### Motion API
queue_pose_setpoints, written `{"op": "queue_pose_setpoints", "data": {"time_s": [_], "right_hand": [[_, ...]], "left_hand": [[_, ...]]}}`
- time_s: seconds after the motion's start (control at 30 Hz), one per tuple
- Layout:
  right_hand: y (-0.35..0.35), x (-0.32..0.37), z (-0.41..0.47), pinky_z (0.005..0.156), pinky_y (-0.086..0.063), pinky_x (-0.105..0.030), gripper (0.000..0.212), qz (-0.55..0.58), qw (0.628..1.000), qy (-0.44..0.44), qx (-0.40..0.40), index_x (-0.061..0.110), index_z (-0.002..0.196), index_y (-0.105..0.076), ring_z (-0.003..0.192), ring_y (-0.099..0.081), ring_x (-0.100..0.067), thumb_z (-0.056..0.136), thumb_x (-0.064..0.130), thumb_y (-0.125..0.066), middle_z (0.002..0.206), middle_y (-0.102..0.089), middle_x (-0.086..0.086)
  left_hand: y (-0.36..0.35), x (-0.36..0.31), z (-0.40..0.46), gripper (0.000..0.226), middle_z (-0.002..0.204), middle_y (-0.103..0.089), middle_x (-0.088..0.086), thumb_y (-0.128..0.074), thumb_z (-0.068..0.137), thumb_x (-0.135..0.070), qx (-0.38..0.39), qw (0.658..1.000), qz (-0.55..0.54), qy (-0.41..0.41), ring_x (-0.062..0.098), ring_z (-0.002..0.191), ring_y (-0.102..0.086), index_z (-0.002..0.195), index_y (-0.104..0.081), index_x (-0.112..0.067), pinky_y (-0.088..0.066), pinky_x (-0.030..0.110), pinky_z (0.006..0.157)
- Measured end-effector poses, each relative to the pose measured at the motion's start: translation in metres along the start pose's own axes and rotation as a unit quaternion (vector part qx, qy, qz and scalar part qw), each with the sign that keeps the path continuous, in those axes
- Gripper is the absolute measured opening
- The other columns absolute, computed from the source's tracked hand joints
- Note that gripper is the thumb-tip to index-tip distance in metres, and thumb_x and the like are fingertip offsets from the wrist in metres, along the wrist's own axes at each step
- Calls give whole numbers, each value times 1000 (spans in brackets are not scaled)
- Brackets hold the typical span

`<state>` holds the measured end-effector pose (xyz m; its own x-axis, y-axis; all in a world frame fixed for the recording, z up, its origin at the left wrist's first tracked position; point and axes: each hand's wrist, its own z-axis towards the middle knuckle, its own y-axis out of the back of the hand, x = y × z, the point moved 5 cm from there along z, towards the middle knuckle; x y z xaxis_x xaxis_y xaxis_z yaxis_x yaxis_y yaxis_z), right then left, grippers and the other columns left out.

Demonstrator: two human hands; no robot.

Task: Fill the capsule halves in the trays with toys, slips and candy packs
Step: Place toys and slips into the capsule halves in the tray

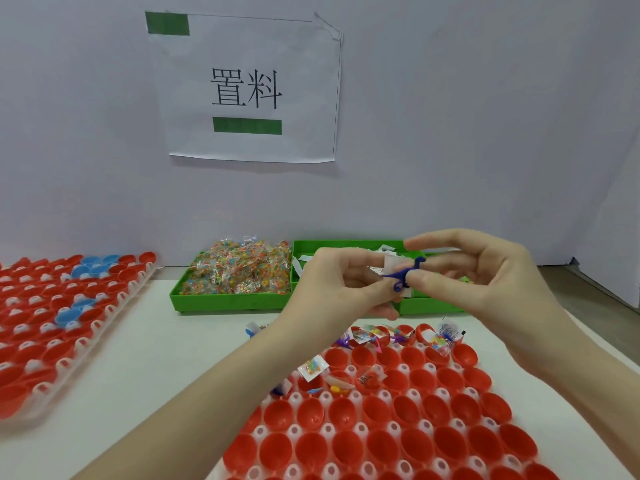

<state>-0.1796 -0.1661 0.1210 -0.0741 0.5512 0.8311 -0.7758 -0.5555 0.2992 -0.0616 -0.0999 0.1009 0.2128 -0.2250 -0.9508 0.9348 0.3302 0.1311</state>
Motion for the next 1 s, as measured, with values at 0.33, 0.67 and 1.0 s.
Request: {"op": "queue_pose_setpoints", "data": {"time_s": [0.33,0.67,1.0], "right_hand": [[-17,-32,2,56,-52,-17,18,53,992,-102,46,19,81,-73,67,-69,-14,68,7,-73,80,-74,2],[-20,-96,-14,59,-51,-25,21,-105,967,-226,56,14,65,-68,54,-59,-14,69,-6,-71,61,-66,-4],[-34,-111,-19,69,-46,-9,33,-290,929,-164,163,23,98,-73,74,-58,2,73,3,-66,85,-67,9]], "left_hand": [[2,21,-3,31,85,-67,-1,-57,85,6,55,985,164,-2,8,65,-66,113,-63,-5,-50,9,63],[-3,64,-20,37,127,-54,-4,-45,94,-36,110,824,554,-31,15,121,-44,126,-54,-23,-33,32,101],[-17,78,-26,29,106,-64,-6,-42,94,-38,122,755,628,-143,14,105,-50,105,-62,-21,-31,28,88]]}}
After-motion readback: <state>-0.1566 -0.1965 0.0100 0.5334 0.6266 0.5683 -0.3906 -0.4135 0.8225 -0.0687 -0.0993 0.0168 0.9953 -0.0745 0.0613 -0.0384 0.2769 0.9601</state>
